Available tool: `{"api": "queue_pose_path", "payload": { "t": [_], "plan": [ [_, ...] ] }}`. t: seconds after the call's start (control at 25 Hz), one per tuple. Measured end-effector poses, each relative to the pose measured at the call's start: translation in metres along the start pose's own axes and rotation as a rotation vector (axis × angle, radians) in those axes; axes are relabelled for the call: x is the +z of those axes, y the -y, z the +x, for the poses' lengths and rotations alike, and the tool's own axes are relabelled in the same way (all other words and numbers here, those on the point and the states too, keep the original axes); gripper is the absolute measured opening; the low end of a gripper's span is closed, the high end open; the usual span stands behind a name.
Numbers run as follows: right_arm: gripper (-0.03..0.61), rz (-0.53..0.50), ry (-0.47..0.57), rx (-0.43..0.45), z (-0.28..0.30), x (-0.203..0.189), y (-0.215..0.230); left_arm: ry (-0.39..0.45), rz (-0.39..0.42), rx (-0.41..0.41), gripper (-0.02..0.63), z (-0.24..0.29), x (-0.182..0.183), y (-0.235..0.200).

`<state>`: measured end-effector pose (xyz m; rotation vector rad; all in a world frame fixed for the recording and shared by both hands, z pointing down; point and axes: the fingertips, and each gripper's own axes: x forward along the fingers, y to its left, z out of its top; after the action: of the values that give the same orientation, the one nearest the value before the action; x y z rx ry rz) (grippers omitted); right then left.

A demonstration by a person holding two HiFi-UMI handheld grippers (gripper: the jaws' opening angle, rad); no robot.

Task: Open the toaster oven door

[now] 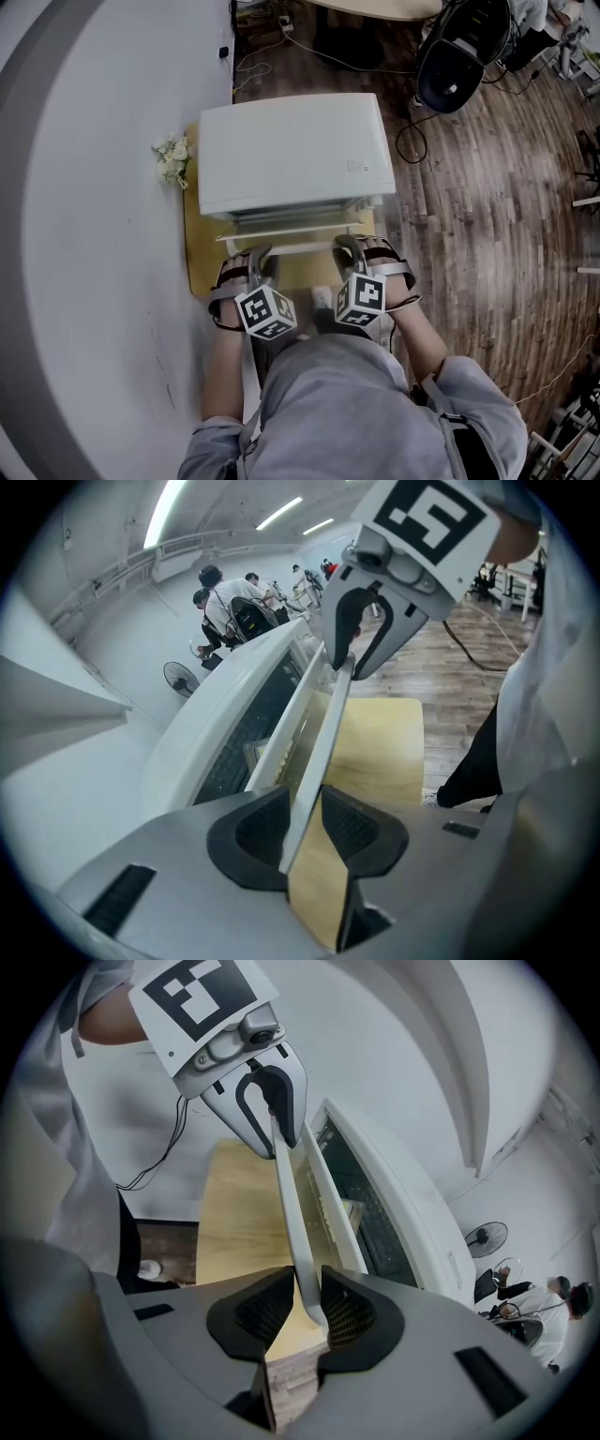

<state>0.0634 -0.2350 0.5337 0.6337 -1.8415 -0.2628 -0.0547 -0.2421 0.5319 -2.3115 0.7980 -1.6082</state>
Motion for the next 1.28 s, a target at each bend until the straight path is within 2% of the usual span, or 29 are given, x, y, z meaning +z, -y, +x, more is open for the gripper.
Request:
{"api": "queue_pose_path", "payload": {
  "t": [0.72,1.28],
  "plan": [
    [0.091,0.080,0.022,-0.151,-0.002,-0.014,-0.049,0.092,-0.063,0.081,0.104,-0.005,-0.018,0.050],
    [0.094,0.063,0.109,-0.293,0.007,-0.032,-0.095,0.170,-0.037,0.193,0.108,0.008,-0.035,0.096]
  ]
}}
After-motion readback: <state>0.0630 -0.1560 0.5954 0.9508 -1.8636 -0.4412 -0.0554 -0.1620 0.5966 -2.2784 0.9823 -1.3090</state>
